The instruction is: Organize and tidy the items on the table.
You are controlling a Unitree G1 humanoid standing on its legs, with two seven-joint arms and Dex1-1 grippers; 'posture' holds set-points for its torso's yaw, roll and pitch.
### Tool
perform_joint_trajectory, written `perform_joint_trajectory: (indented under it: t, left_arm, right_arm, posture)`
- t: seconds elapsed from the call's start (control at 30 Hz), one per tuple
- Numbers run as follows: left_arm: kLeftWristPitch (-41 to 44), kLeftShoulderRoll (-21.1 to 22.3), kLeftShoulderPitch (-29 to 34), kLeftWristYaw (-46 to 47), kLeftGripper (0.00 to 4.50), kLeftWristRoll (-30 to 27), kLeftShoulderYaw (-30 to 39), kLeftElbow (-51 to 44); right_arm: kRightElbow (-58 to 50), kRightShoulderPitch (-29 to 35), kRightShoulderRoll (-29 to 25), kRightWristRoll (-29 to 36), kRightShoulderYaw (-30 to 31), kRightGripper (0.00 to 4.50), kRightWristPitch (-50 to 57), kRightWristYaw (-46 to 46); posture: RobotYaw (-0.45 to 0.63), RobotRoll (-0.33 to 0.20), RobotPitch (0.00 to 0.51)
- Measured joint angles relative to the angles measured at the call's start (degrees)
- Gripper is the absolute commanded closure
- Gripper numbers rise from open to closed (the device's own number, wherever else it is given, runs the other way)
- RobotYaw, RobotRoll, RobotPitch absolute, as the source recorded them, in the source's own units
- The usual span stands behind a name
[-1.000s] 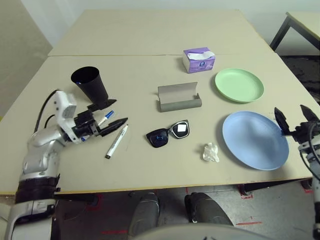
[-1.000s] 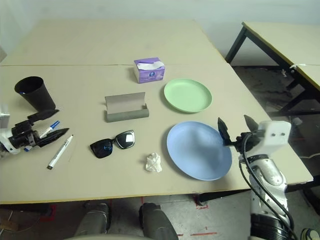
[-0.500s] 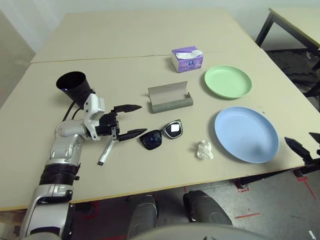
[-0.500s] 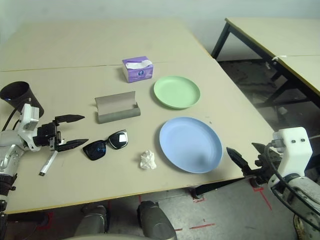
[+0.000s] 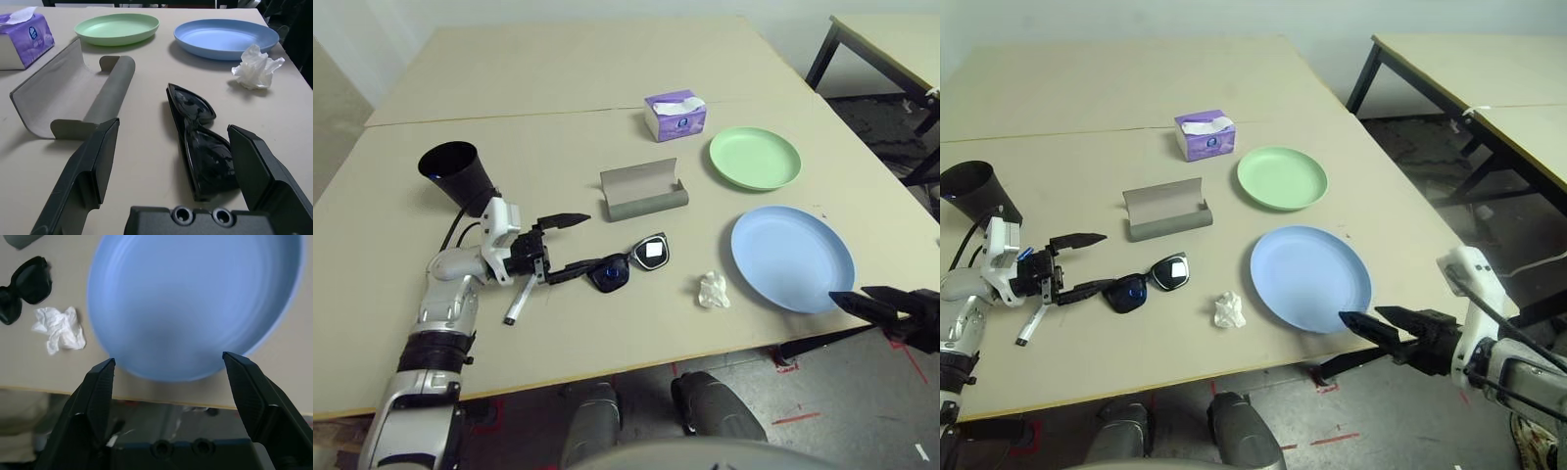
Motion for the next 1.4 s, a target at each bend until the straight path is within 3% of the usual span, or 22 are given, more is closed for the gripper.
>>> perform_joint_trajectory:
  t: [0.2,0.47,1.0,1.4]
  left_arm:
    - [-0.45,-0.31,0.78,0.46,0.02,0.01,-0.10,-0.84]
    - [-0.86,-1.27,0.86,0.96,0.02,0.04,-0.20,-1.09]
    - [-1.00,-1.51,2.29,2.44,0.02,0.03,-0.23,-2.87]
    - [-0.96,-2.45,2.90,3.90,0.00,0.00,-0.35,-5.09]
  right_arm:
    - [4.17,-3.95,2.38,-0.10,-3.01,0.00,8.12,-5.58]
    - [7.77,-8.30,4.13,0.48,-4.39,0.00,8.72,-12.34]
    - [5.37,-6.24,1.36,4.43,3.41,0.00,8.74,-12.58]
    - [5.18,-5.99,0.47,9.05,4.80,4.31,8.74,-13.77]
  posture:
    - [-0.19,0.000,0.116]
    - [-0.18,0.000,0.114]
    - [-0.16,0.000,0.109]
    - [-0.16,0.000,0.114]
